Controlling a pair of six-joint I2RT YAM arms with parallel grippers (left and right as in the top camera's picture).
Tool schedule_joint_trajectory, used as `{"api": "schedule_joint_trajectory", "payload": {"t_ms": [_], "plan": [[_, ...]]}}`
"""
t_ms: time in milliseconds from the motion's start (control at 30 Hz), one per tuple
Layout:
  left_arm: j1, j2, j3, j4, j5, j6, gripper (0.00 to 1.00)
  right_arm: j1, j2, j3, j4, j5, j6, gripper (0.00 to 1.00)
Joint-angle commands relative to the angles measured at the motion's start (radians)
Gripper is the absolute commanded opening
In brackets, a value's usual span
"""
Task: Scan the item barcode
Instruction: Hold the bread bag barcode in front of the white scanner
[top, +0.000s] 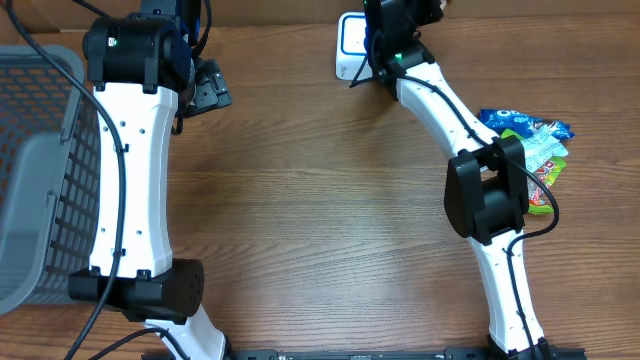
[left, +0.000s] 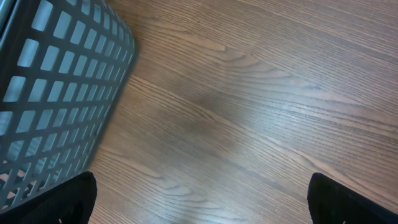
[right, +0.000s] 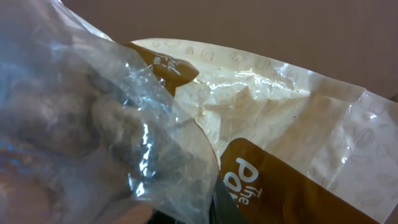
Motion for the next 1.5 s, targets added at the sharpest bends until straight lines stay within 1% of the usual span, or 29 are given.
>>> {"api": "schedule_joint_trajectory", "payload": {"t_ms": [0, 200, 367, 533, 733, 967, 1100, 1267, 1333, 1467], "plan": [[-0.007, 0.007, -0.004, 0.001, -0.013, -0.018, 1.0, 0.006, 0.0, 0.011, 0.078, -0.036, 0.0, 0.04], [-0.007, 0.007, -0.004, 0.001, -0.013, -0.018, 1.0, 0.006, 0.039, 0.011, 0.321, -0.024, -0.001, 0.04], [-0.007, 0.007, -0.004, 0.001, -0.013, -0.018, 1.0, 0.027, 0.067, 0.011, 0.362, 0.003, 0.018, 0.04], [-0.007, 0.007, -0.004, 0.001, -0.013, -0.018, 1.0, 0.024, 0.124, 0.011, 0.439, 0.028, 0.038, 0.04], [-0.007, 0.007, -0.004, 0.001, -0.013, -0.018, 1.0, 0.022, 0.201, 0.011, 0.452, 0.036, 0.039, 0.04], [-0.007, 0.007, -0.004, 0.001, -0.013, -0.018, 1.0, 0.023, 0.212, 0.011, 0.488, 0.035, 0.072, 0.04], [-0.007, 0.007, -0.004, 0.001, -0.013, -0.018, 1.0, 0.026, 0.212, 0.011, 0.493, 0.031, 0.115, 0.04], [-0.007, 0.007, -0.004, 0.001, -0.013, -0.018, 1.0, 0.04, 0.212, 0.011, 0.478, -0.027, 0.148, 0.04], [-0.007, 0.007, -0.004, 0.001, -0.013, -0.018, 1.0, 0.041, 0.212, 0.011, 0.474, -0.042, 0.183, 0.04], [-0.007, 0.007, -0.004, 0.001, -0.013, -0.018, 1.0, 0.041, 0.212, 0.011, 0.42, -0.089, 0.243, 0.04]]}}
